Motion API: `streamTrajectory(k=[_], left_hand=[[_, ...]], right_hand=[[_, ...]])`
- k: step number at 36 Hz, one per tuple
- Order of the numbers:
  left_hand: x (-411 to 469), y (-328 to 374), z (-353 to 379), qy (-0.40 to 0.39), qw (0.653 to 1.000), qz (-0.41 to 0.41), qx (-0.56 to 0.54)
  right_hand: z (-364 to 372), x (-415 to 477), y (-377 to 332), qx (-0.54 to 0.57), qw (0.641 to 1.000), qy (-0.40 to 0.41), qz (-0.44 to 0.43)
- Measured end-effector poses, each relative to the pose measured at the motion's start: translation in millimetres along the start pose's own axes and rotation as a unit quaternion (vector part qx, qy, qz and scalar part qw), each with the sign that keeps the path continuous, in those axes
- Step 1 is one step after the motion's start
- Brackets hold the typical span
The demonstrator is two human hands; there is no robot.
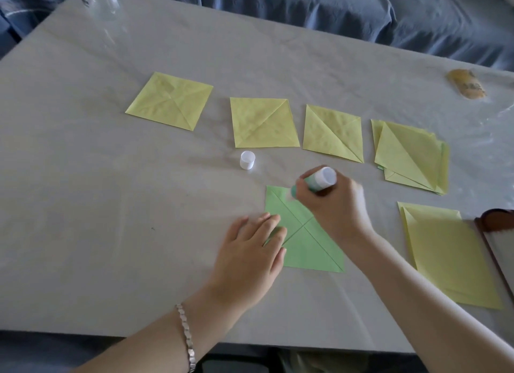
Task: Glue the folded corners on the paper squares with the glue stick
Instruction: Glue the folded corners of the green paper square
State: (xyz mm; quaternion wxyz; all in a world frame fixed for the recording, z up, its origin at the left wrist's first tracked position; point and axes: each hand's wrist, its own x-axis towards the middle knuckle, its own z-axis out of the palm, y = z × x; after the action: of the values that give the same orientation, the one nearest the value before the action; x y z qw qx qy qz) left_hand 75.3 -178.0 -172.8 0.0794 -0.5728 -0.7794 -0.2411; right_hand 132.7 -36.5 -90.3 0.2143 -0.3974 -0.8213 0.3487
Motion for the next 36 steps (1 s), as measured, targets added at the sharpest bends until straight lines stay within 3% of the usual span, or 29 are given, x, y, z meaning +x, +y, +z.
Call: streamTrajectory(k=[5,12,26,30,36], left_hand=[[-0.3,0.1,1.0,0.004,1.0,0.001,0.011],[1.2,0.5,-0.1,0.015,1.0,0.002,0.012],[0.4,1.8,-0.1,0.033,0.999,-0.007,0.006],[0.4,1.8,0.8,0.044,0.999,-0.009,0.001],[0.3,1.8,-0.9,0.017,1.0,-0.012,-0.006]], right_hand=[[15.5,-0.9,-1.8,-0.023,0.998,-0.056,-0.01],[13.7,-1.5,2.0,-0.02,0.997,-0.075,-0.013],[-37.9,-5.9,33.1,-0.078,0.995,-0.023,0.06],[-35.8,-6.6,20.0,-0.068,0.996,0.022,0.049],[-9.7,-1.6,-3.9,-0.052,0.998,0.019,-0.019]])
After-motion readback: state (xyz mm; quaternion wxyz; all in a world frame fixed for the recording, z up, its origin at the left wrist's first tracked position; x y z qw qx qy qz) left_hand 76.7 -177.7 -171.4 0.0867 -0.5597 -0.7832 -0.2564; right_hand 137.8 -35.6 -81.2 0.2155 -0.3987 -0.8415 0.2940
